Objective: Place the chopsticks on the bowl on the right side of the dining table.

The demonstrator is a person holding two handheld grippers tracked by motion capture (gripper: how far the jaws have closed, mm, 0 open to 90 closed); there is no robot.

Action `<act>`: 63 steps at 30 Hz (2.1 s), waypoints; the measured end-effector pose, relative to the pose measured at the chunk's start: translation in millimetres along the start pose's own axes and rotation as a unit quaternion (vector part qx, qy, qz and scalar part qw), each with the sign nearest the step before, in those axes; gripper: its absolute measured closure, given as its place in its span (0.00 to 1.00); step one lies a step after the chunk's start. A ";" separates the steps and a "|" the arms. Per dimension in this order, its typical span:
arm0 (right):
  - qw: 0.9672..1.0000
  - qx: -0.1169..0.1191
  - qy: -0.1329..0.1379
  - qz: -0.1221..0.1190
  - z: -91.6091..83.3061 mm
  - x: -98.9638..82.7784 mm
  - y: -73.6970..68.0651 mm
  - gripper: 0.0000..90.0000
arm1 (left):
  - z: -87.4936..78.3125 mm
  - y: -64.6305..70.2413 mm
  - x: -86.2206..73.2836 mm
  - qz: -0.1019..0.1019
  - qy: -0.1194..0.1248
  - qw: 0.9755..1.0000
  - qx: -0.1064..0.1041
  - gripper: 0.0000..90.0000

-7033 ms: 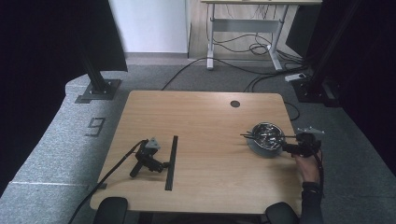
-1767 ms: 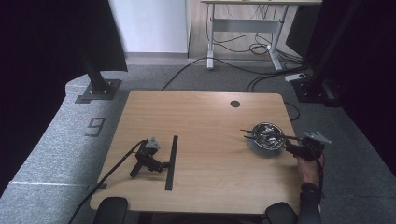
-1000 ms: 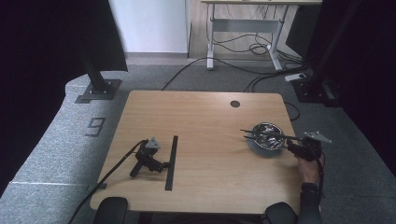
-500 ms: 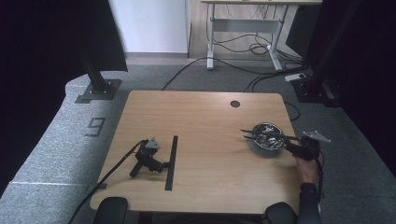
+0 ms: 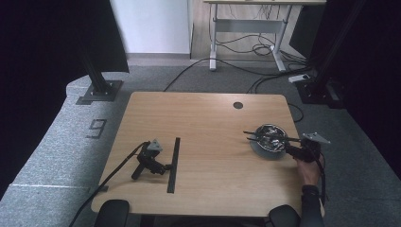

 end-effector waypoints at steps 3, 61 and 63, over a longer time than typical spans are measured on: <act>1.000 0.001 -0.001 -0.003 1.1 -0.3 -1.4 0.15 | 0.0 0.0 0.0 0.000 0.000 1.000 0.000 0.00; 0.998 -0.007 -0.016 -0.064 -4.8 5.3 -21.4 0.52 | 0.0 -0.1 0.0 0.000 0.000 1.000 0.000 0.00; 0.998 -0.007 -0.016 -0.063 -4.6 5.3 -21.3 0.52 | 0.0 0.0 0.0 0.000 0.000 1.000 0.000 0.00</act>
Point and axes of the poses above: each handheld gripper's, and its own axes: z roughly forward along the jaws, x roughly out of its top, y roughly to its right, the point moved 2 cm from there along z, roughly forward along the jaws
